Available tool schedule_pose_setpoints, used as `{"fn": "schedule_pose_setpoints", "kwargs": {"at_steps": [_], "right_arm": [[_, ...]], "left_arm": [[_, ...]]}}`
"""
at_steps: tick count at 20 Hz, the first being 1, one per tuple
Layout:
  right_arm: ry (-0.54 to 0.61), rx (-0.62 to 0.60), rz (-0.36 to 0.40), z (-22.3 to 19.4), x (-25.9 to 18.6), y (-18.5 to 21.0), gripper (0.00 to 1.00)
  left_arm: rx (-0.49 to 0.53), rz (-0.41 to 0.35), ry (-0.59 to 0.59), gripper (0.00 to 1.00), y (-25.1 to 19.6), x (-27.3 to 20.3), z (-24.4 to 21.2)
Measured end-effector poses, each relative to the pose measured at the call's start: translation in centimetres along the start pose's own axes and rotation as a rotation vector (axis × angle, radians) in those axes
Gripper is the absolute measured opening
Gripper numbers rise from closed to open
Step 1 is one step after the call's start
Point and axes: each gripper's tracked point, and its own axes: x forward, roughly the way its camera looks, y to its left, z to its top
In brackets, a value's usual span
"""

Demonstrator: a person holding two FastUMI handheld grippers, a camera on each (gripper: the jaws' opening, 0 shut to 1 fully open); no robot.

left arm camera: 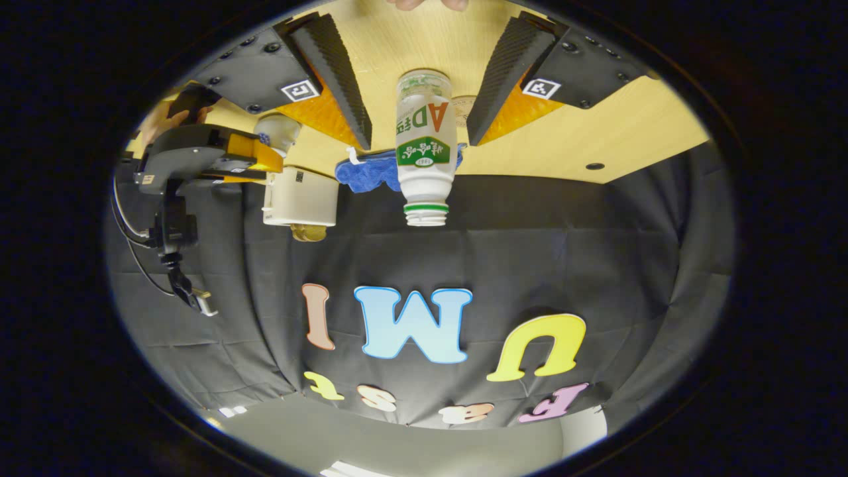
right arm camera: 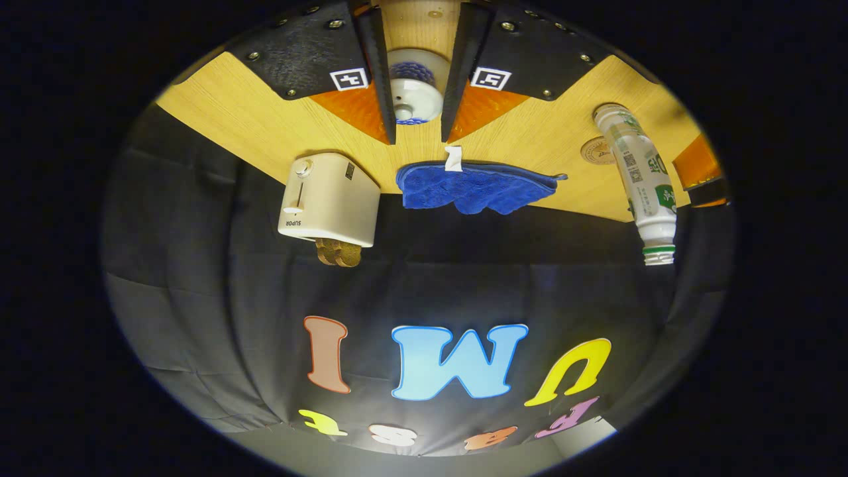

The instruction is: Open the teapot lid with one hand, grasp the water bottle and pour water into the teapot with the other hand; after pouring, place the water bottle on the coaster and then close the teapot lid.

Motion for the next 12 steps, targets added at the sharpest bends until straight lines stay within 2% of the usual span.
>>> {"fn": "schedule_pose_setpoints", "kwargs": {"at_steps": [4, 5, 8, 9, 12], "right_arm": [[0.034, 0.034, 0.001, -0.50, 0.46, -0.25, 0.42], [0.038, 0.030, 0.003, -0.45, 0.53, -0.19, 0.42], [0.046, -0.017, -0.005, -0.31, 0.87, -0.32, 0.42], [0.041, 0.000, -0.024, -0.17, 0.27, -0.83, 0.14], [0.034, -0.020, -0.006, -0.28, 0.49, -0.36, 0.13]], "left_arm": [[0.024, -0.006, -0.022, 0.99, -0.38, -0.20, 0.42], [0.027, -0.007, -0.023, 0.96, -0.37, -0.25, 0.45], [0.025, -0.006, -0.010, 0.99, -0.39, -0.06, 0.00], [0.025, -0.003, -0.007, 0.99, -0.29, -0.16, 0.06], [0.022, 0.002, -0.014, 0.96, -0.21, -0.32, 0.23]]}}
